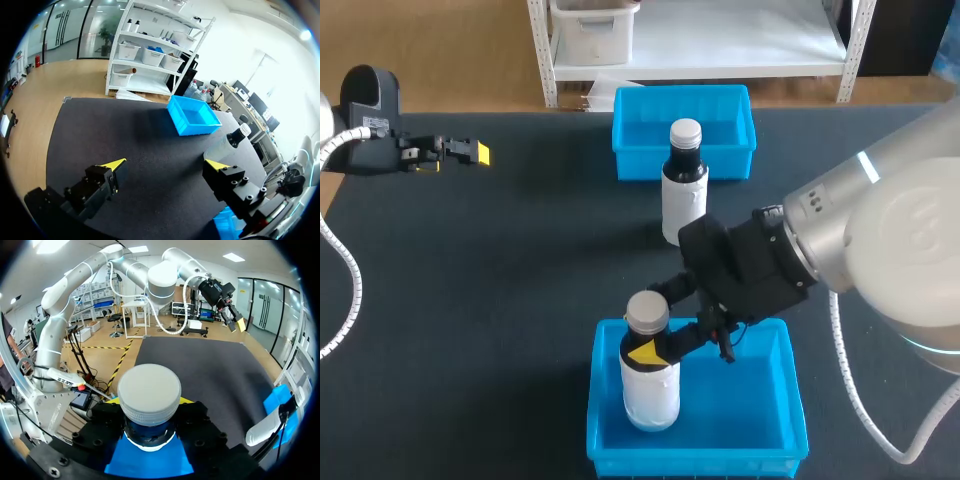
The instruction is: Pick up the bottle, and place it in the far bin if it is heavy, or in the near bin if it is light.
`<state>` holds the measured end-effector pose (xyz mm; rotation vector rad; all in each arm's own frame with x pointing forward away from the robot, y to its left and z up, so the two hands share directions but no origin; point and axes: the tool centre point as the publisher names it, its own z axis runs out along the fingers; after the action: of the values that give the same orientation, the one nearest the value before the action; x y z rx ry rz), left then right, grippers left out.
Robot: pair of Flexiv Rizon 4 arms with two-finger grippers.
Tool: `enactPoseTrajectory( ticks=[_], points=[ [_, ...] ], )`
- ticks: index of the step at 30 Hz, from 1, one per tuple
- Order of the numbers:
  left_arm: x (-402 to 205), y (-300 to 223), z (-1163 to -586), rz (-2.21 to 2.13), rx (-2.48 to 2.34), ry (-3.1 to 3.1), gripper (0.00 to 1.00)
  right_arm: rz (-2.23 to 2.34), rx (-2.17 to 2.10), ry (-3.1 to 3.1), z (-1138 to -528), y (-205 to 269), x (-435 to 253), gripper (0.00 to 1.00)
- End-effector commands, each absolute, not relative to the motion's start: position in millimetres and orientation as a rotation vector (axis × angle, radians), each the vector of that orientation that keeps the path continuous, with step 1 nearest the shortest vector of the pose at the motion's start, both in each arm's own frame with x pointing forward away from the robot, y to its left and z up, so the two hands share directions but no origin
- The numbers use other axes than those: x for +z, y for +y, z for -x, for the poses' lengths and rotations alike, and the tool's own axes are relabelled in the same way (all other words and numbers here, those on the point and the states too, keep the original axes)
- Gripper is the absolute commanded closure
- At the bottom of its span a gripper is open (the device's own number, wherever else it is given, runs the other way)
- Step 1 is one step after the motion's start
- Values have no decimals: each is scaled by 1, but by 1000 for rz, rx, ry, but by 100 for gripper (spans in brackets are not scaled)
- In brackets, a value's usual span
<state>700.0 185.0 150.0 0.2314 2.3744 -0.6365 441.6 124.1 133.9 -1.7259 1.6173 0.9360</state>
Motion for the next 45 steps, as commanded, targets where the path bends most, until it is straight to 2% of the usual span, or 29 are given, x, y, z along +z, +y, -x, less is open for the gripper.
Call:
enactPoseTrajectory(
  ticks=[1,4,5,6,7,8,9,10,19,30,37,45],
  points=[
    [150,185,-700,-231,-636,2374,0,1729,936,1617,-443,125,130,100],
    [150,185,-700,-231,-636,2374,0,1736,935,1619,-442,125,129,90],
    [150,185,-700,-231,-636,2374,0,1738,935,1619,-442,125,129,84],
    [150,185,-700,-231,-636,2374,0,1740,934,1620,-442,125,128,74],
    [150,185,-700,-231,-636,2374,0,1743,933,1621,-442,125,128,56],
    [150,185,-700,-231,-636,2374,0,1745,931,1623,-442,125,128,51],
    [150,185,-700,-231,-636,2374,0,1747,930,1624,-442,125,128,3],
    [150,185,-700,-231,-636,2374,0,1748,930,1624,-442,125,128,0],
    [150,185,-700,-231,-636,2374,0,1749,916,1646,-444,116,132,0],
    [150,185,-700,-231,-636,2374,0,1760,844,1682,-474,49,140,0],
    [150,185,-700,-231,-636,2374,0,1693,729,1758,-532,-6,145,0],
    [150,185,-700,-231,-636,2374,0,1590,681,1797,-615,-36,145,0]
  ],
)
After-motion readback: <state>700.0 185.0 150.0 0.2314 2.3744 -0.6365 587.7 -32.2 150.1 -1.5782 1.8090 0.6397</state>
